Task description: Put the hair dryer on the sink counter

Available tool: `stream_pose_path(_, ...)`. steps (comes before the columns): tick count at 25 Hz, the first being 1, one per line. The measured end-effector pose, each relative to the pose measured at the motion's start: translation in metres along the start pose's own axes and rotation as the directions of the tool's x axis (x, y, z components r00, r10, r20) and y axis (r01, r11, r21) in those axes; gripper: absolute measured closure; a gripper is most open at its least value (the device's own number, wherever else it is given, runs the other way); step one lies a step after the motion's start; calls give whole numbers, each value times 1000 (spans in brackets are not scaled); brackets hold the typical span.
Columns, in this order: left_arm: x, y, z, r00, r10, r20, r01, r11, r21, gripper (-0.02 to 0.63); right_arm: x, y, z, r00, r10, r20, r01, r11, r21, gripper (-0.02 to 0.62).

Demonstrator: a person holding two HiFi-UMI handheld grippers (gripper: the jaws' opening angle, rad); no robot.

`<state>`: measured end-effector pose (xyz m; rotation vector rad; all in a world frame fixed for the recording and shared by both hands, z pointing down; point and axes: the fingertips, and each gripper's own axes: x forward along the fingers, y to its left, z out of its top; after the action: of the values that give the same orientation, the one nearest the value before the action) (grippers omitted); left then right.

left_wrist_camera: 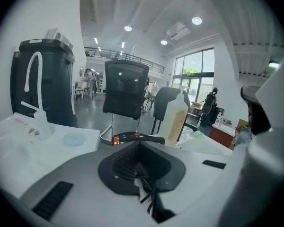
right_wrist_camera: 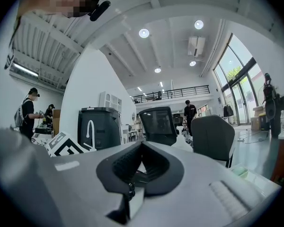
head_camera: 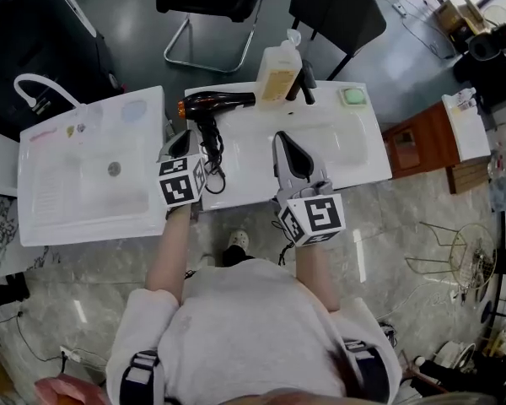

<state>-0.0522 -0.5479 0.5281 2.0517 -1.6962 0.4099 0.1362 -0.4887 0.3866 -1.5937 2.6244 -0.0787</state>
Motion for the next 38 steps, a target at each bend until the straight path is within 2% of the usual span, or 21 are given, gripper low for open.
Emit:
stream_pose_path(10,-81,9,27,988,-80,134,72,995,65,598,-22,41,12,999,-32,27,33,999,-24,584)
stream_pose_path(17,-139,10,53,960,-140,244,125,989,79,598,-43,64,23,998,-54,45,56,997,-46,584)
stream_pose_path(22,-180,13,69,931,-172,321,155,985,79,597,-61,76,34,995,-74,63,78,995,-61,584)
stream_pose_path(30,-238,20,83,886,-172,430,126,983,134,598,-88,99,44,991,-93,92,100,992,-81,584)
stream_pose_path(38,-273,29,79,868,-169,468,114,983,145,598,-111,117,55,987,-109,117,121,987,-102,584)
